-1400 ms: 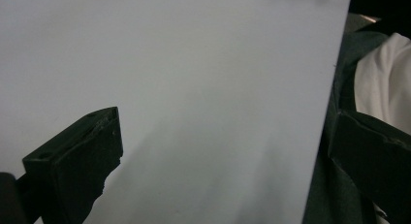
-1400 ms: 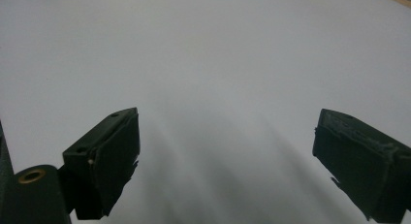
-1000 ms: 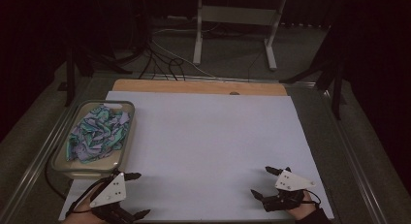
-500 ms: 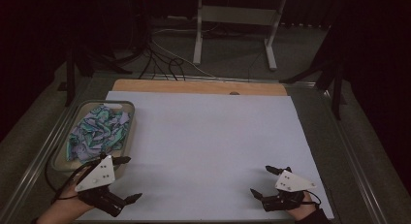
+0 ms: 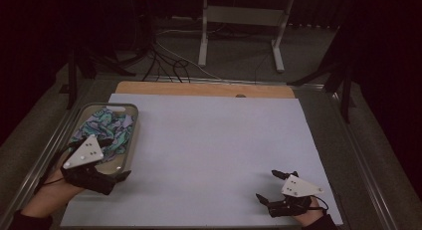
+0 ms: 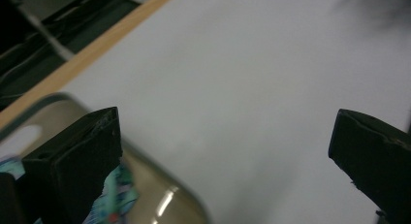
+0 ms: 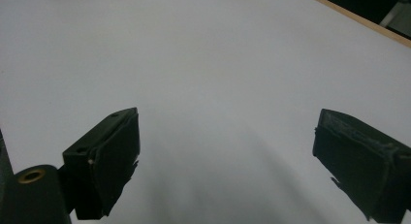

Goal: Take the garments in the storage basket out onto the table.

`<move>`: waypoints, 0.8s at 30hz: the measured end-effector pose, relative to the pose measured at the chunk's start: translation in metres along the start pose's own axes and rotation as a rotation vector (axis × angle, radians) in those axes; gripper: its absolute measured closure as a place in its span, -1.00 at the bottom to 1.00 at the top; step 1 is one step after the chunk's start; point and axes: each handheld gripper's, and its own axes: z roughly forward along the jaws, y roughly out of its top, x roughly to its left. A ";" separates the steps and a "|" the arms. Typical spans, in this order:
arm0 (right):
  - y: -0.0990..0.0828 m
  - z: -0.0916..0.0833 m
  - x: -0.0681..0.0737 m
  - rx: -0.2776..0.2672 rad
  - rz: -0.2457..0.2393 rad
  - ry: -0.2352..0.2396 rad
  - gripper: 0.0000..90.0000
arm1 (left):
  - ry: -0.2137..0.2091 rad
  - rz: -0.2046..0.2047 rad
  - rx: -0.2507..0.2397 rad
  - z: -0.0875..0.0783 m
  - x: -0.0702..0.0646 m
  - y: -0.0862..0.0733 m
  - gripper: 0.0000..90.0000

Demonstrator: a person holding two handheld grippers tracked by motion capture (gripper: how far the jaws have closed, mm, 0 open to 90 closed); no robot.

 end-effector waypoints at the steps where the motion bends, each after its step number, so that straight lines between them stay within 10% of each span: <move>1: 0.000 0.000 0.000 0.000 0.000 0.000 -0.78 | 0.000 0.000 0.000 0.000 0.000 0.000 -1.00; 24: 0.000 0.004 0.003 0.003 0.001 0.019 -0.78 | 0.286 -0.217 0.085 0.038 0.078 -0.025 -1.00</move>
